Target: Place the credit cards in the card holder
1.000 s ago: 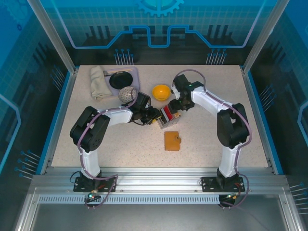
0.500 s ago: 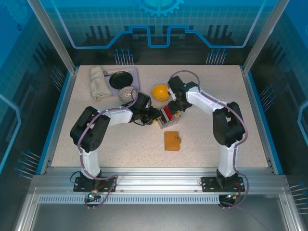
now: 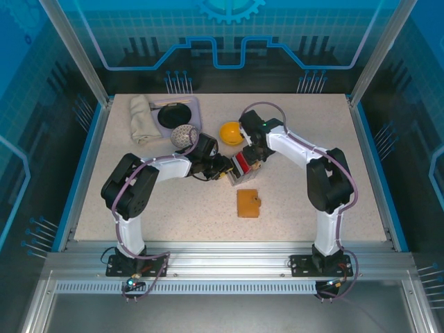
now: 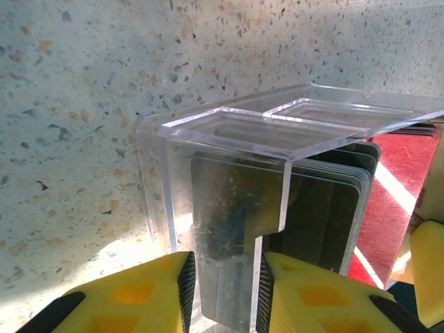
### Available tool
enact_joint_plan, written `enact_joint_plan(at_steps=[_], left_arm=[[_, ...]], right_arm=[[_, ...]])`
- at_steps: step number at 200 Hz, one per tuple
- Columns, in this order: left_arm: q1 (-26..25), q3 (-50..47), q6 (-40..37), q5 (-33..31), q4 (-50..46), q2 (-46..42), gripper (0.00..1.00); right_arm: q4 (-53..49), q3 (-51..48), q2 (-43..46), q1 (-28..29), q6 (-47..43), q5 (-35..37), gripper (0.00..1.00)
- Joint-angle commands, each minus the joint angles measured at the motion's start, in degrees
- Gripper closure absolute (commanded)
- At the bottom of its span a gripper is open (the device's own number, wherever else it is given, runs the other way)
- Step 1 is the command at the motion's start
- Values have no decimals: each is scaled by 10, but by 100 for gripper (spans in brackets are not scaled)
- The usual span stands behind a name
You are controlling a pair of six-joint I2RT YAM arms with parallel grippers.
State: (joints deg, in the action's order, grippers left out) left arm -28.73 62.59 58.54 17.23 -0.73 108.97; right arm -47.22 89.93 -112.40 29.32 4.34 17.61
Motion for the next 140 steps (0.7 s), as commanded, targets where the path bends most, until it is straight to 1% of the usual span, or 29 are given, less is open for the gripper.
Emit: enact_joint_plan(at_steps=[1,23,38,92,106,122,140], left_arm=[[-4,-8,2,-6,-17,13,67],[-4,-6,2,-6,-18,13,67],[-4,-6,2,-6,-18,14,67],[-4,-5,4,-3,-17,16,67],[-4,-6,5,-2,-17,16,67],[-4,-5,5,-2,-17,16,67],[-4,-4,3,-2,-17,16,67]], right_arm=[[-19,21,19,8,-8,19,42],[-18,22,23,8,-10,19,46],[-19,22,24,9,-10,16,47],[-21,22,24,11,-13,0,62],[-22,24,24,12,-14,0,64],[-23,25,26,12,-13,-1,68],[-24,28,27,12,-13,-8,76]])
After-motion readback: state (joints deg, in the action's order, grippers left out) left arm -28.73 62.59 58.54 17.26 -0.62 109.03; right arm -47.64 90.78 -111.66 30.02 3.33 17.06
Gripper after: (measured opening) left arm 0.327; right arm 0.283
